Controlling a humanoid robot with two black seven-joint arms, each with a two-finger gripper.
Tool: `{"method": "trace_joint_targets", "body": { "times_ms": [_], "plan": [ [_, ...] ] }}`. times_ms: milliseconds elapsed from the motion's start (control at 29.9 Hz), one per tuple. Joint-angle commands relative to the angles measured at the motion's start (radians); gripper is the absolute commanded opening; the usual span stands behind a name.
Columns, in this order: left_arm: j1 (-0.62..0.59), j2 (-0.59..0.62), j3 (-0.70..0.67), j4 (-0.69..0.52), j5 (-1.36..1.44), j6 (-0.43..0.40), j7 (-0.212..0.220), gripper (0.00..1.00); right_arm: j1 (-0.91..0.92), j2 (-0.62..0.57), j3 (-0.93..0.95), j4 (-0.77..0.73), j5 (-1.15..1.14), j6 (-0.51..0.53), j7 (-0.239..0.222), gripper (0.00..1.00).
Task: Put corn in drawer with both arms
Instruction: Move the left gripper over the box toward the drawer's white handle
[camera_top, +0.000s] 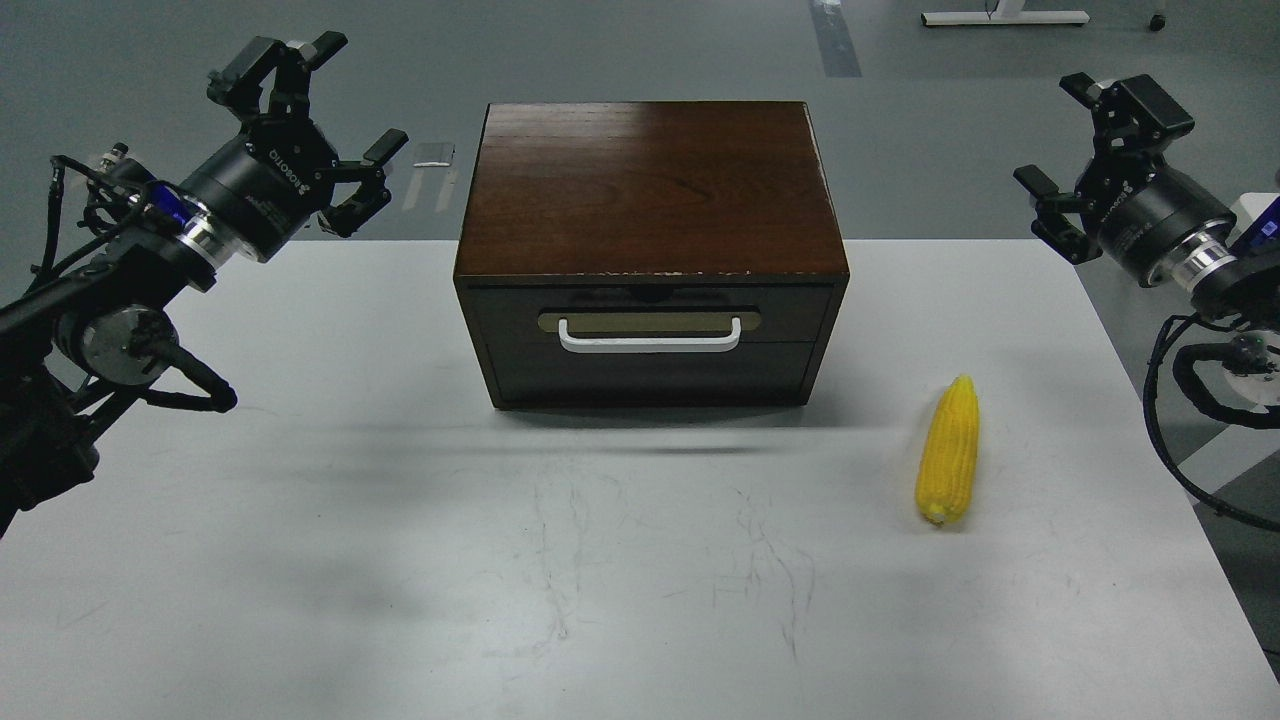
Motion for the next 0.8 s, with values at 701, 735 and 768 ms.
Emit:
{"method": "trace_joint_targets", "body": {
  "times_ms": [701,735,768],
  "plan": [
    [-0.476,0.087,0.037,-0.198,0.912,0.0,0.0,0.98,0.004,0.002,0.003,-0.005,0.0,-0.003,0.001,1.0],
    [-0.487,0.086,0.037,-0.218,0.968,0.0,0.0,0.98,0.006,0.002,0.005,-0.005,0.0,-0.003,0.001,1.0],
    [-0.496,0.083,0.037,-0.236,1.023,0.0,0.0,0.98,0.006,0.002,0.005,-0.005,0.0,-0.003,0.001,1.0]
  ]
}}
